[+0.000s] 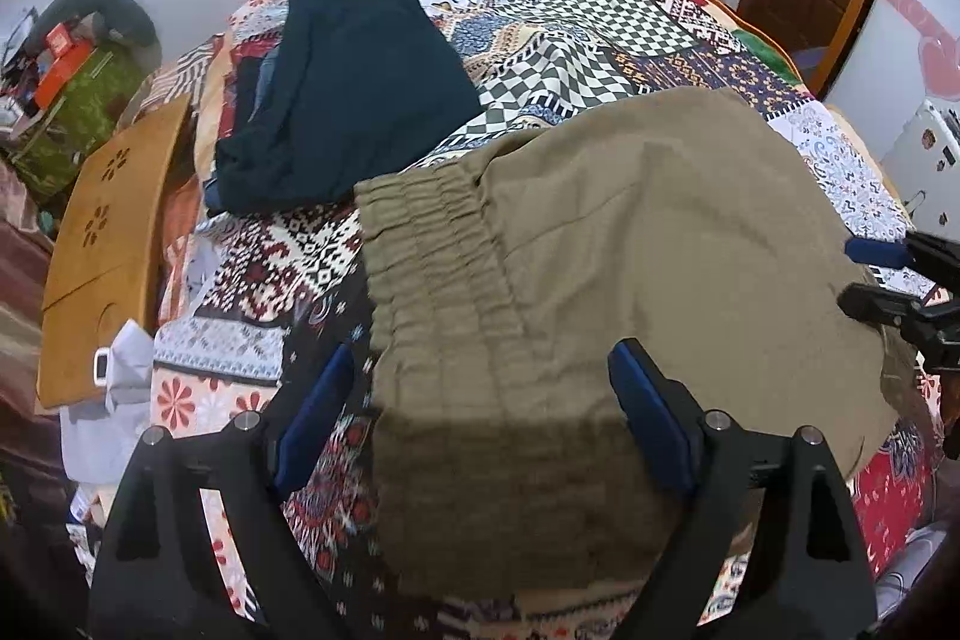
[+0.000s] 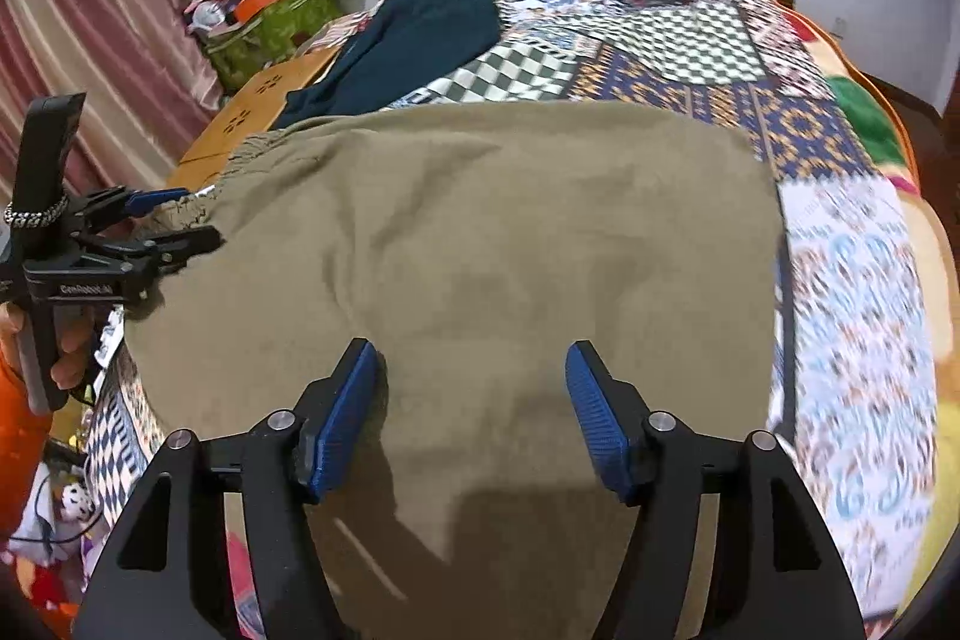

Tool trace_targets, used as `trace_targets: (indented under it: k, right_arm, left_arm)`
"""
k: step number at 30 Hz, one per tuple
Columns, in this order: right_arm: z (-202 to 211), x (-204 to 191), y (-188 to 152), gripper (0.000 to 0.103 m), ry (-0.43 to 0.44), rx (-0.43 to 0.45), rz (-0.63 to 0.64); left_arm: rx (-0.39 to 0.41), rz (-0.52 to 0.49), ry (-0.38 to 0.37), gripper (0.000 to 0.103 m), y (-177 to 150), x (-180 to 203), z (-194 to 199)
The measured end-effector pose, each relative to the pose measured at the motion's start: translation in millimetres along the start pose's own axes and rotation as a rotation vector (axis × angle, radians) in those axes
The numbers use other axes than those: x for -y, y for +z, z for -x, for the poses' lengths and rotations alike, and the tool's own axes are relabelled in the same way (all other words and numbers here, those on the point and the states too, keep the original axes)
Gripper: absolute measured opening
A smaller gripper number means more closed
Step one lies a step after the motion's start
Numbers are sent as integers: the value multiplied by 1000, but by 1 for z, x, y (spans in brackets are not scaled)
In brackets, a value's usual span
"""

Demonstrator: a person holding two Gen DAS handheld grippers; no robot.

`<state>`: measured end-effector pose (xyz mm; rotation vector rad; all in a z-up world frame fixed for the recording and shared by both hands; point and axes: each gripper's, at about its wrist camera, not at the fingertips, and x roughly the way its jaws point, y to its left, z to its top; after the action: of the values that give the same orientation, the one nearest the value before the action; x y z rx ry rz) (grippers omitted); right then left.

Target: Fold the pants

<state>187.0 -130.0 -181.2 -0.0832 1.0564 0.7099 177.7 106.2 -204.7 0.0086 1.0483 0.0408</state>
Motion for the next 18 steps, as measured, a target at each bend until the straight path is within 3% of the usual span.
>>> trace_targets:
  k: [11, 18]
  right_arm:
    - [24, 32, -58, 68, -54, 5, -126]
    - [38, 42, -76, 68, -88, 27, -170]
  left_arm:
    - [51, 39, 21, 92, -30, -6, 27]
    - [74, 72, 20, 92, -44, -7, 38]
